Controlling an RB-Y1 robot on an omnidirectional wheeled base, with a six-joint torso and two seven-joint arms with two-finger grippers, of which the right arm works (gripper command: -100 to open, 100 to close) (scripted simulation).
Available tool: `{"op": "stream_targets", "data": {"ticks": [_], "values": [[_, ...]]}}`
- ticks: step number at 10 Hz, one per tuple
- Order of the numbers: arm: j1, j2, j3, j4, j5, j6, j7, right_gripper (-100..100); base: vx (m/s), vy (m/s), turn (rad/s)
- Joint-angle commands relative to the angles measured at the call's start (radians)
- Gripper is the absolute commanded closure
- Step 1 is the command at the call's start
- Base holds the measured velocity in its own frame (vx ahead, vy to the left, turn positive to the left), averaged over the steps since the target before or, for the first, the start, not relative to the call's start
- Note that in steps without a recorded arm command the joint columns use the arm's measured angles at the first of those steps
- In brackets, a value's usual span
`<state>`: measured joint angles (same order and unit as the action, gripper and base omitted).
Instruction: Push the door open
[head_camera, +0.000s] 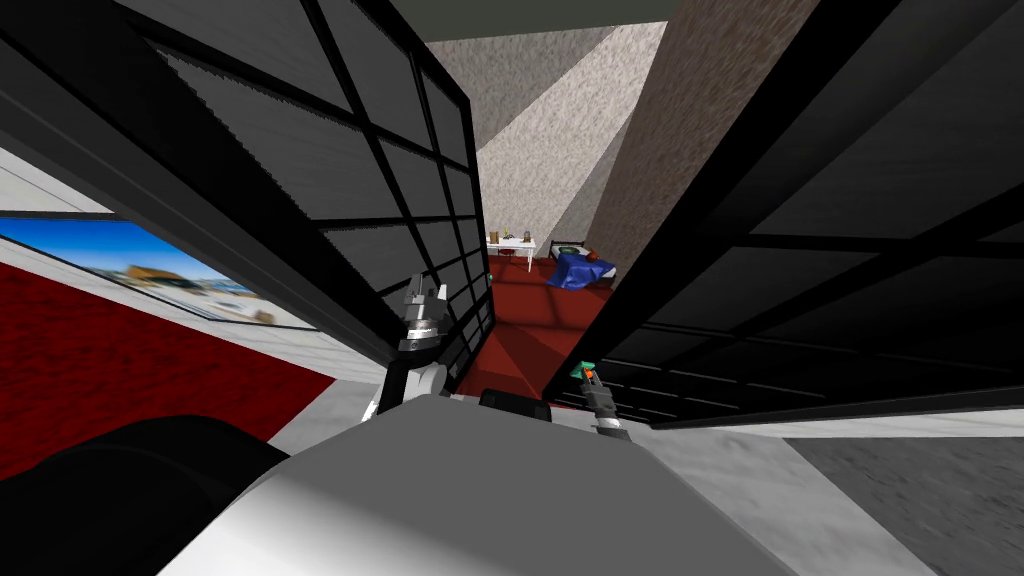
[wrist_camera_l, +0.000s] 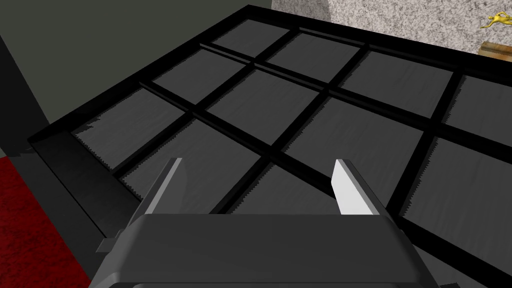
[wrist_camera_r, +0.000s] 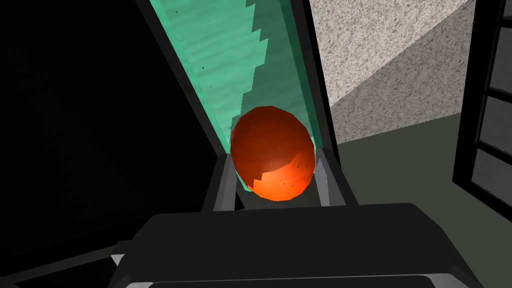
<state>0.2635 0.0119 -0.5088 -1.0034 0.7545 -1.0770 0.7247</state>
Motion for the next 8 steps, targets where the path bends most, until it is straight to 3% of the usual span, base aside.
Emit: {"op": "stream_targets", "data": {"ticks": [1, 6, 7, 8], "values": [[-0.016, -0.016, -0.010, 0.015, -0.028, -0.011, -0.016, 100, 0.032, -0.003, 0.025], [-0.018, -0.033, 0.025, 0.014, -0.147, -0.004, -0.159, 100, 0.041, -0.017, 0.038], [-0.001, -0.033, 0.015, -0.002, -0.111, -0.009, -0.112, -100, 0.000, 0.008, -0.039], [0.006, -0.035, 0.008, -0.003, -0.102, -0.014, -0.094, -100, -0.031, 0.037, -0.069]]}}
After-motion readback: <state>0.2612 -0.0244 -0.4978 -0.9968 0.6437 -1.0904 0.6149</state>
